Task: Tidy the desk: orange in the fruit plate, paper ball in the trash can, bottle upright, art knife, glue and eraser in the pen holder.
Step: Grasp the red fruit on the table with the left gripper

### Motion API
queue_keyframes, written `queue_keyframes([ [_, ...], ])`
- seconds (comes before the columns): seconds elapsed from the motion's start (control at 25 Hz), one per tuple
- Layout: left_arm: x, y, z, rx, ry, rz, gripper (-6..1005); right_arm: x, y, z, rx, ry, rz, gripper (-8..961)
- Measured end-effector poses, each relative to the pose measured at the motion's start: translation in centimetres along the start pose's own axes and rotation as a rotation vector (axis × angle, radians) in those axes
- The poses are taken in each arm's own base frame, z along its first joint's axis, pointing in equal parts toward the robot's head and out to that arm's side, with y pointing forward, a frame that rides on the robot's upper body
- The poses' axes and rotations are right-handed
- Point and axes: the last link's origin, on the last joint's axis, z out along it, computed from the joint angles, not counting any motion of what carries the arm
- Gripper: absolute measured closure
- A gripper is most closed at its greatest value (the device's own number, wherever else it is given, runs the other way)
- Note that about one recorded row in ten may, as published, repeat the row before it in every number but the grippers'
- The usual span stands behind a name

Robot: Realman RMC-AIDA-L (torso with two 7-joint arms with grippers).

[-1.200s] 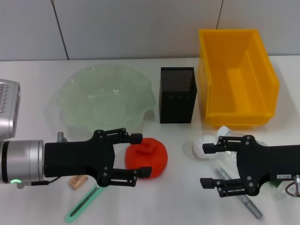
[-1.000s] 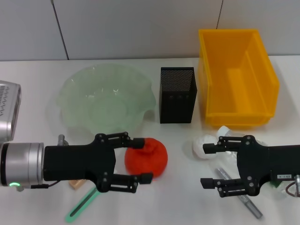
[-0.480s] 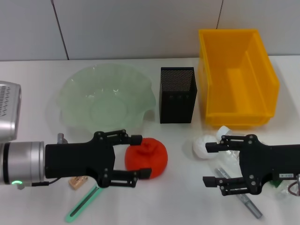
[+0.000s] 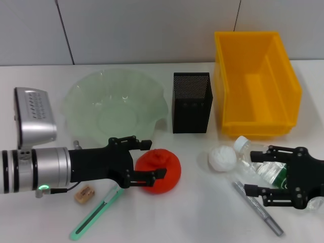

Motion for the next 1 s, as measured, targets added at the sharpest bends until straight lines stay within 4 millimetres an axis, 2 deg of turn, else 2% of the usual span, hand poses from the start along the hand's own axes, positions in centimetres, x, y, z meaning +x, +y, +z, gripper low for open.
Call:
queue_keyframes([
  [0.24, -0.6, -0.2, 0.7, 0.018, -0.051, 0.003, 162, 0.3, 0.2, -0.6, 0.013, -0.009, 0.013, 183],
  [0.64, -1.0, -0.6, 1.1, 0.047, -0.079, -0.01, 173, 0.3, 0.1, -0.6, 0.022, -0.009, 0.013, 183],
  [0.84, -1.0, -0.8, 1.2, 0.056, -0.084, -0.004, 308, 0.2, 0.0, -0.5, 0.021, -0.009, 0.01, 183],
  [1.0, -0.9, -0.8, 1.2, 0.053, -0.083, 0.0, 510, 0.2, -0.1, -0.5, 0.022, -0.009, 0.009, 182],
])
